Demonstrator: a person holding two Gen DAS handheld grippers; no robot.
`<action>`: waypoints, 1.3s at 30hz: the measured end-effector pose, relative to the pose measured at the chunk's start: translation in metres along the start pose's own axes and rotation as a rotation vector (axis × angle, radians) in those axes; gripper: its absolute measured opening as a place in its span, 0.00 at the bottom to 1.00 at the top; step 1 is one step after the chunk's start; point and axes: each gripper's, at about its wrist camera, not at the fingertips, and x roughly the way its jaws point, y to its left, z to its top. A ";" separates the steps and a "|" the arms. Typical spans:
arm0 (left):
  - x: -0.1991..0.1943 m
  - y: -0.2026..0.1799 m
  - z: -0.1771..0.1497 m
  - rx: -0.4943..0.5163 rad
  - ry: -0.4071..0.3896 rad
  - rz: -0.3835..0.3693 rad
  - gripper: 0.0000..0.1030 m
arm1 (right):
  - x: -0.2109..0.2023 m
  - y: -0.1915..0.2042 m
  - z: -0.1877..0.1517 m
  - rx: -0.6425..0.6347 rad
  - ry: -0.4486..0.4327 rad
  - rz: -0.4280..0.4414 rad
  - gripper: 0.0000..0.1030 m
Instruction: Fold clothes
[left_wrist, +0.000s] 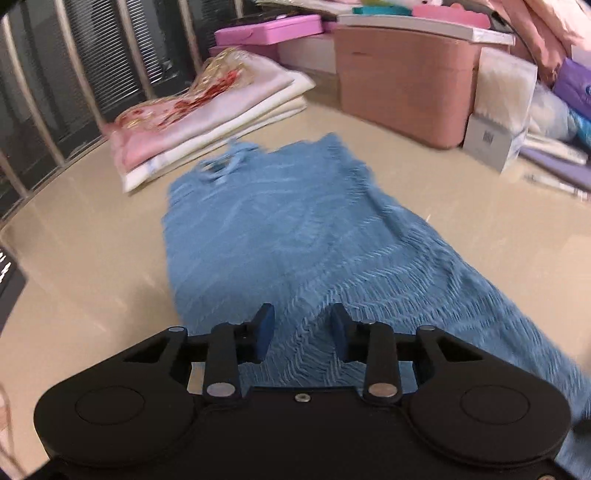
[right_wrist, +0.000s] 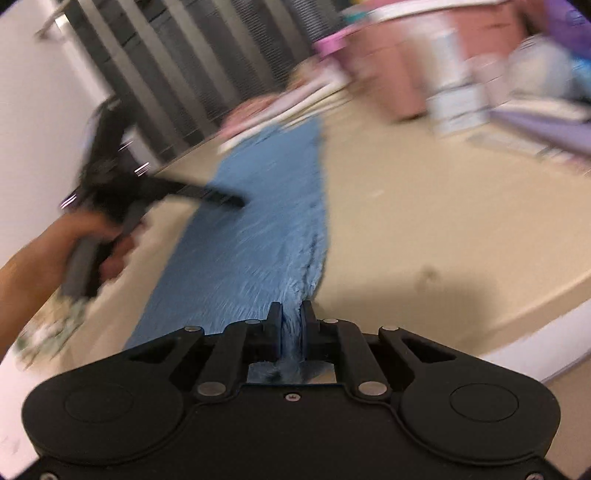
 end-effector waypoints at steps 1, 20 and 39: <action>-0.002 0.007 -0.005 -0.013 0.002 0.006 0.35 | 0.002 0.009 -0.005 -0.013 0.015 0.034 0.14; -0.157 -0.063 -0.159 0.510 -0.226 0.126 1.00 | -0.045 0.067 -0.070 -0.941 -0.064 -0.083 0.73; -0.163 -0.106 -0.227 0.526 -0.174 0.180 1.00 | 0.035 0.120 -0.121 -1.863 0.033 -0.025 0.24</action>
